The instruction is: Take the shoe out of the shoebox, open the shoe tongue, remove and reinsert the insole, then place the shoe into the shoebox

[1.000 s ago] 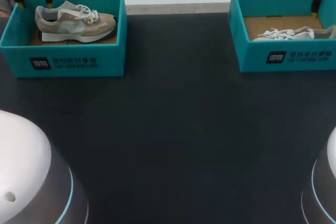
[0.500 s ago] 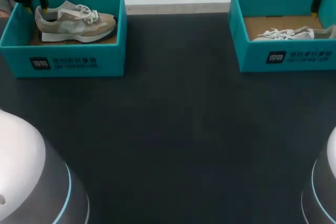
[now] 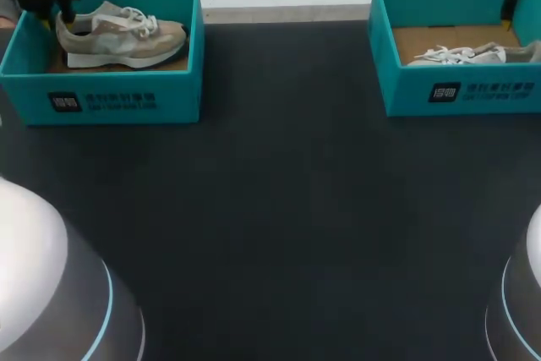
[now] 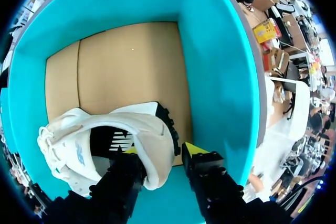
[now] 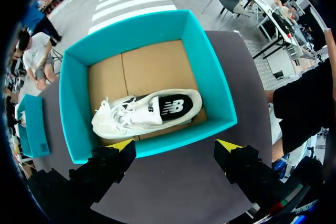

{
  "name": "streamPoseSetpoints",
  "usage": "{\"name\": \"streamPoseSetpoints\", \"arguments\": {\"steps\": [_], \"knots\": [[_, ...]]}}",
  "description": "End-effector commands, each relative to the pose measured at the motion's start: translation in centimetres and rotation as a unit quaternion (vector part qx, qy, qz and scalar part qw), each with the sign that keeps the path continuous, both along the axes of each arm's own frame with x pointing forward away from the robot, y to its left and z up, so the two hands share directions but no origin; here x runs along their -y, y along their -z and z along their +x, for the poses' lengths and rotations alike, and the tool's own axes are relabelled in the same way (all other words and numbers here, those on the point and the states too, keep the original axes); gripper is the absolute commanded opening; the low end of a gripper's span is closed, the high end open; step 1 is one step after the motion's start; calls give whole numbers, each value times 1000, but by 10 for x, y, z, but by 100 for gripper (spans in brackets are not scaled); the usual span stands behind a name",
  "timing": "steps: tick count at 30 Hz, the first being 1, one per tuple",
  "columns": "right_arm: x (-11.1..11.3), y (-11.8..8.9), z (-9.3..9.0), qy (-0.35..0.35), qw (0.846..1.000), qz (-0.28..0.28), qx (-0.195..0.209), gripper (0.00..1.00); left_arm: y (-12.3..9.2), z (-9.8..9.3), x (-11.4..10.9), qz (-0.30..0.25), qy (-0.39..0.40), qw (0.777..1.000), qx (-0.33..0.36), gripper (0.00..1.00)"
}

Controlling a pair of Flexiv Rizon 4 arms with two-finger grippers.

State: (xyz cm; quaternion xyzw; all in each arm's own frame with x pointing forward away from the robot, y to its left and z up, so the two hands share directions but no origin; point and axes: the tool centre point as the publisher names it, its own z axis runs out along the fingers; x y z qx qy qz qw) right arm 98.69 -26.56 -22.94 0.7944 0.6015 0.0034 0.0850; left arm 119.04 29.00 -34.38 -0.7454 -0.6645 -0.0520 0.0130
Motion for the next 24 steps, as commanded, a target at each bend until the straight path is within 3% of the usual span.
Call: {"name": "streamPoseSetpoints", "arguments": {"steps": [1,5,8,11,18,21,24], "knots": [[0,0,0,0,1000,1,1,100,12,10,-2,3,-3,1000,-13,36],[0,0,0,0,1000,1,1,100,20,14,-2,9,-7,1000,-26,31],[0,0,0,0,1000,1,1,100,24,18,-2,13,-9,999,-32,21],[0,0,0,0,1000,1,1,100,21,17,-1,9,-3,999,-38,0],[0,0,0,0,1000,1,1,100,4,12,-4,7,10,998,-54,0],[0,0,0,0,1000,1,1,100,-18,7,-3,1,22,998,-66,0],[0,0,0,0,1000,1,1,100,-46,2,-1,28,7,995,-96,0]]}}
